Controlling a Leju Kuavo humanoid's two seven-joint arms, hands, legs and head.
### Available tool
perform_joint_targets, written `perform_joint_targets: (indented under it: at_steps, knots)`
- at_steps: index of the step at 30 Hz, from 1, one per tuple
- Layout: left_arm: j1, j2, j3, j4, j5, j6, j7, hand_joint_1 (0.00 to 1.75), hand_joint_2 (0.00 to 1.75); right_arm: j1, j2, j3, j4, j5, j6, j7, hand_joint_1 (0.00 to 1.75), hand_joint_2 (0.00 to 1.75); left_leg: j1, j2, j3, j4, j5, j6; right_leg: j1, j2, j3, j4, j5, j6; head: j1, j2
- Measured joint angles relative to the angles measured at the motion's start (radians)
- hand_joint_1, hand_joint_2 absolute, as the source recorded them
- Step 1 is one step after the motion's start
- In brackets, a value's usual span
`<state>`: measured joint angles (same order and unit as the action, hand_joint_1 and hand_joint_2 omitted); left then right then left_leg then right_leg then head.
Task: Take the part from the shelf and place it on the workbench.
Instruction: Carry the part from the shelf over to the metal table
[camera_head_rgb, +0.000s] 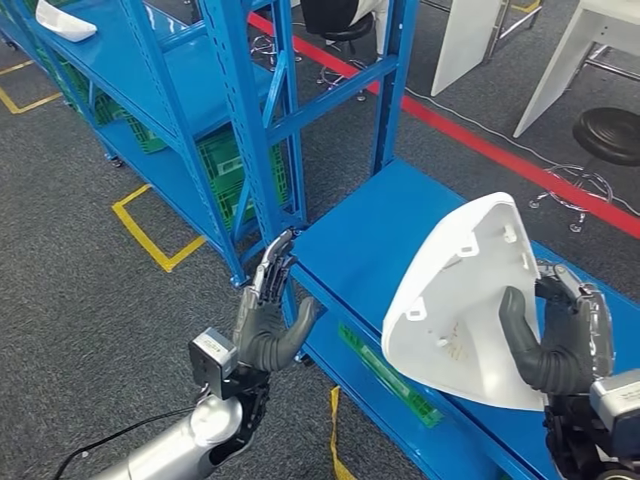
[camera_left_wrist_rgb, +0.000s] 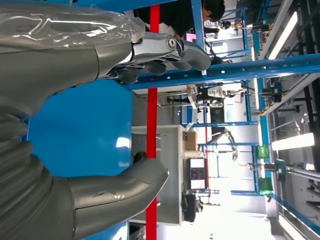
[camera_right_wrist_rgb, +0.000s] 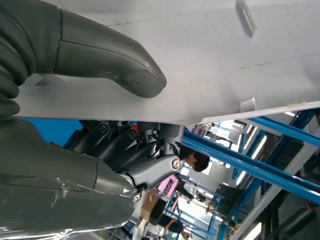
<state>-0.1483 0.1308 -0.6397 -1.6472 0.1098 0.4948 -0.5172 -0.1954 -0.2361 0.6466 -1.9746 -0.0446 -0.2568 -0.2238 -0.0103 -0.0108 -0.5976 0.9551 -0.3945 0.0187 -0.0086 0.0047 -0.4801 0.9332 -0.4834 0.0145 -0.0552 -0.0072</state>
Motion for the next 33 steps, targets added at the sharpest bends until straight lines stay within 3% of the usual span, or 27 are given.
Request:
perform_joint_targets:
  at_steps: [3, 5, 7, 8, 9, 11, 13, 15, 17, 19, 21, 23, 24, 25, 26, 28, 30, 32, 33]
  knots:
    - [-0.004, -0.001, 0.000, 0.000, 0.002, 0.000, 0.000, 0.00, 1.75, 0.002, 0.002, 0.003, 0.000, 0.021, -0.001, 0.005, 1.75, 1.75, 0.007, -0.003, 0.010, -0.018, 0.005, 0.007, 0.000, -0.003, -0.005, 0.016, -0.014, 0.006, 0.000, 0.000]
    - [-0.007, -0.002, 0.000, 0.000, 0.003, 0.000, 0.000, 0.00, 1.75, 0.004, 0.003, 0.005, 0.000, 0.026, -0.002, 0.007, 1.75, 1.75, 0.015, -0.008, 0.019, -0.029, 0.009, 0.011, -0.003, -0.003, -0.048, 0.108, -0.064, 0.010, 0.004, 0.000]
    - [-0.009, -0.003, 0.000, 0.000, 0.005, 0.000, 0.000, 0.00, 1.75, 0.007, 0.004, 0.009, 0.002, 0.027, -0.002, 0.008, 1.75, 1.75, 0.016, -0.017, 0.020, -0.029, 0.009, 0.012, -0.007, -0.003, -0.119, 0.249, -0.122, 0.017, 0.009, 0.000]
    - [-0.009, -0.003, 0.000, 0.001, 0.005, 0.000, 0.000, 0.00, 1.75, 0.009, 0.005, 0.011, 0.004, 0.027, -0.002, 0.009, 1.75, 1.75, 0.016, -0.024, 0.020, -0.029, 0.008, 0.011, -0.011, -0.003, -0.145, 0.293, -0.130, 0.021, 0.009, 0.000]
    - [-0.009, -0.003, 0.000, 0.001, 0.005, 0.000, 0.000, 0.00, 1.75, 0.011, 0.006, 0.012, 0.006, 0.028, -0.002, 0.009, 1.75, 1.75, 0.018, -0.033, 0.021, -0.028, 0.007, 0.008, -0.016, -0.003, -0.154, 0.300, -0.118, 0.026, 0.009, 0.000]
    - [-0.009, -0.004, 0.000, 0.001, 0.005, 0.000, 0.000, 0.00, 1.75, 0.012, 0.006, 0.013, 0.008, 0.028, -0.002, 0.009, 1.75, 1.75, 0.024, -0.054, 0.022, -0.020, 0.002, -0.002, -0.028, 0.008, -0.115, 0.197, -0.042, 0.035, 0.010, 0.000]
    - [-0.010, -0.004, 0.000, 0.001, 0.006, 0.000, 0.000, 0.00, 1.75, 0.012, 0.006, 0.015, 0.009, 0.029, -0.002, 0.009, 1.75, 1.75, 0.028, -0.075, 0.016, -0.005, -0.004, -0.017, -0.038, 0.046, -0.061, 0.075, 0.006, 0.044, 0.012, 0.000]
    - [-0.012, -0.005, 0.000, 0.001, 0.005, -0.001, 0.000, 0.00, 1.75, 0.014, 0.008, 0.018, 0.010, 0.029, -0.002, 0.009, 1.75, 1.75, 0.029, -0.093, 0.005, 0.002, -0.002, -0.034, -0.035, 0.064, -0.043, 0.042, 0.006, 0.037, 0.011, 0.000]
    - [-0.011, -0.005, 0.000, 0.001, 0.005, -0.001, 0.000, 0.00, 1.75, 0.015, 0.008, 0.020, 0.011, 0.030, -0.002, 0.010, 1.75, 1.75, 0.034, -0.105, -0.002, 0.000, 0.004, -0.048, -0.029, 0.043, -0.040, 0.042, 0.011, 0.019, 0.007, 0.000]
    - [-0.012, -0.004, 0.000, 0.001, 0.005, -0.001, 0.000, 0.00, 1.75, 0.014, 0.011, 0.020, 0.011, 0.030, -0.002, 0.009, 1.75, 1.75, 0.033, -0.069, -0.022, 0.039, -0.017, -0.055, -0.028, 0.022, -0.040, 0.040, 0.015, 0.004, 0.001, 0.000]
    - [-0.014, -0.004, 0.000, 0.001, 0.005, -0.001, 0.000, 0.00, 1.75, 0.016, 0.013, 0.021, 0.012, 0.030, -0.003, 0.009, 1.75, 1.75, 0.029, -0.016, -0.085, 0.164, -0.078, -0.056, -0.022, -0.003, -0.041, 0.038, 0.015, -0.007, -0.008, 0.000]
    - [-0.014, -0.004, 0.000, 0.002, 0.005, -0.001, 0.000, 0.00, 1.75, 0.020, 0.014, 0.022, 0.013, 0.030, -0.003, 0.009, 1.75, 1.75, 0.028, 0.000, -0.156, 0.298, -0.126, -0.055, -0.013, -0.030, -0.043, 0.038, 0.014, -0.014, -0.013, 0.000]
    - [-0.013, -0.003, 0.000, 0.002, 0.005, -0.001, 0.000, 0.00, 1.75, 0.021, 0.014, 0.022, 0.014, 0.030, -0.003, 0.009, 1.75, 1.75, 0.027, 0.001, -0.168, 0.319, -0.125, -0.052, -0.009, -0.044, -0.042, 0.038, 0.012, -0.016, -0.014, 0.000]
    - [-0.013, -0.003, 0.000, 0.002, 0.006, -0.001, 0.000, 0.00, 1.75, 0.021, 0.014, 0.022, 0.014, 0.030, -0.003, 0.008, 1.75, 1.75, 0.025, 0.003, -0.159, 0.299, -0.106, -0.046, -0.006, -0.057, -0.041, 0.038, 0.011, -0.017, -0.015, 0.000]
    - [-0.014, -0.003, 0.000, 0.002, 0.006, -0.002, 0.000, 0.00, 1.75, 0.021, 0.015, 0.022, 0.014, 0.030, -0.003, 0.008, 1.75, 1.75, 0.021, 0.011, -0.127, 0.238, -0.074, -0.039, -0.004, -0.069, -0.039, 0.038, 0.009, -0.018, -0.015, 0.000]
    - [-0.016, -0.003, 0.000, 0.002, 0.008, -0.002, 0.000, 0.00, 1.75, 0.021, 0.016, 0.022, 0.014, 0.030, -0.002, 0.007, 1.75, 1.75, 0.005, 0.060, -0.046, 0.087, -0.021, -0.019, 0.002, -0.091, -0.035, 0.039, 0.004, -0.016, -0.016, 0.000]
    - [-0.019, -0.004, 0.000, 0.002, 0.011, -0.002, -0.001, 0.00, 1.75, 0.021, 0.017, 0.022, 0.014, 0.030, -0.002, 0.005, 1.75, 1.75, -0.009, 0.087, -0.010, 0.015, -0.008, -0.007, 0.006, -0.110, -0.030, 0.038, -0.003, -0.010, -0.014, 0.000]
    - [-0.020, -0.005, 0.000, 0.003, 0.012, -0.002, -0.002, 0.00, 1.75, 0.021, 0.017, 0.022, 0.014, 0.030, -0.001, 0.004, 1.75, 1.75, -0.009, 0.062, -0.010, 0.008, -0.007, -0.001, 0.008, -0.128, -0.026, 0.035, -0.009, -0.002, -0.012, 0.000]
    - [-0.020, -0.005, 0.000, 0.003, 0.013, -0.002, -0.003, 0.00, 1.75, 0.021, 0.017, 0.022, 0.015, 0.030, 0.000, 0.003, 1.75, 1.75, -0.006, 0.049, -0.007, 0.003, -0.005, 0.002, 0.006, -0.119, -0.027, 0.041, -0.017, 0.003, -0.010, 0.000]
